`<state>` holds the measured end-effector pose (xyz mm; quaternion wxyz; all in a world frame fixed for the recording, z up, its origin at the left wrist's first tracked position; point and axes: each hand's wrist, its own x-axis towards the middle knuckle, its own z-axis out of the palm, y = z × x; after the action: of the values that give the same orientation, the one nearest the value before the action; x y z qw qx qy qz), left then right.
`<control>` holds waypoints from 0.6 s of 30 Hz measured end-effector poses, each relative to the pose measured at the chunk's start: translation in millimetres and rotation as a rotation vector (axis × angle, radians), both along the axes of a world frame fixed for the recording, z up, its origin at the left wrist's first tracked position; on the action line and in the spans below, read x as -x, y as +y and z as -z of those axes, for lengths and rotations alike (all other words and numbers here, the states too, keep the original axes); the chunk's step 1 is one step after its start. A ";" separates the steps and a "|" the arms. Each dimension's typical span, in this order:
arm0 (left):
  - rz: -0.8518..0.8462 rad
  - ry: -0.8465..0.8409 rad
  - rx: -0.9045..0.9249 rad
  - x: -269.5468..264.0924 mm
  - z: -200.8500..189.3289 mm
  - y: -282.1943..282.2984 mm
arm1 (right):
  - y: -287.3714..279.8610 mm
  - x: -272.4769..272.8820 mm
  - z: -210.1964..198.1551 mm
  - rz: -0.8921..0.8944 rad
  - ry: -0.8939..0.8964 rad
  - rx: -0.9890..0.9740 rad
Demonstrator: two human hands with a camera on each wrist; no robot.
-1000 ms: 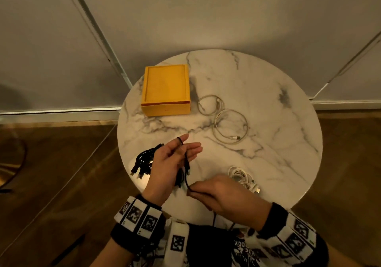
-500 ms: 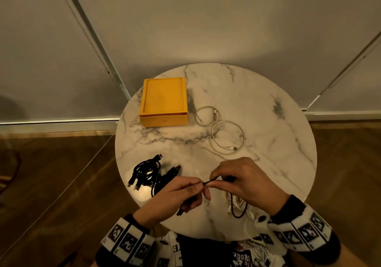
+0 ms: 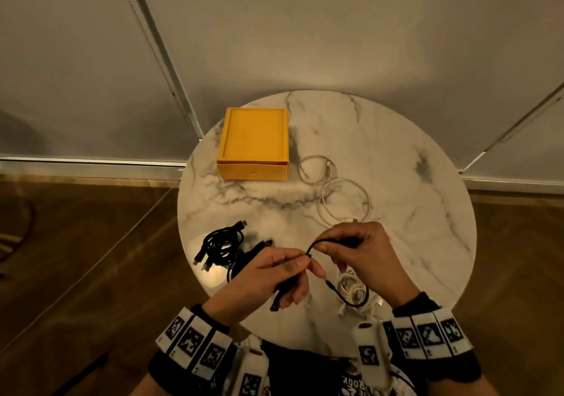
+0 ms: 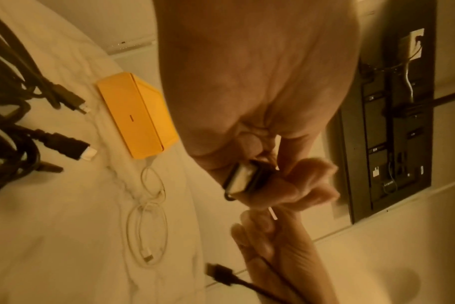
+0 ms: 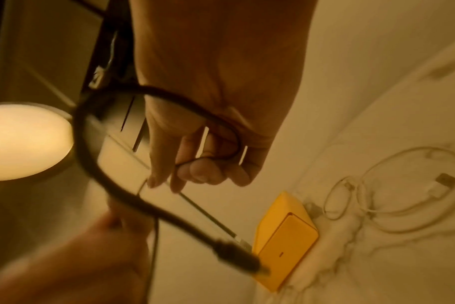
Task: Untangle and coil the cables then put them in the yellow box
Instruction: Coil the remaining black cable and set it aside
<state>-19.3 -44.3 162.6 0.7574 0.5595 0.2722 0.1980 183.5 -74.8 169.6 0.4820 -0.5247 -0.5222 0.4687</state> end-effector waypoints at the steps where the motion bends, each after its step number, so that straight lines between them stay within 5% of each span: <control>1: -0.013 0.055 -0.038 1.9 3.3 1.2 | -0.7 -1.7 -0.6 -0.018 0.008 0.036; 12: -0.054 0.481 -0.770 46.3 25.3 38.9 | -22.8 -5.1 1.9 -0.253 0.064 0.355; 18: -0.143 0.675 -0.864 76.2 32.3 53.0 | -43.2 -11.8 -8.7 -0.372 -0.173 0.357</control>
<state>-95.5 8.8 130.3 0.3144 0.8319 0.4311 0.1525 195.3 -118.0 178.3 0.2413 -0.5346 -0.5579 0.5872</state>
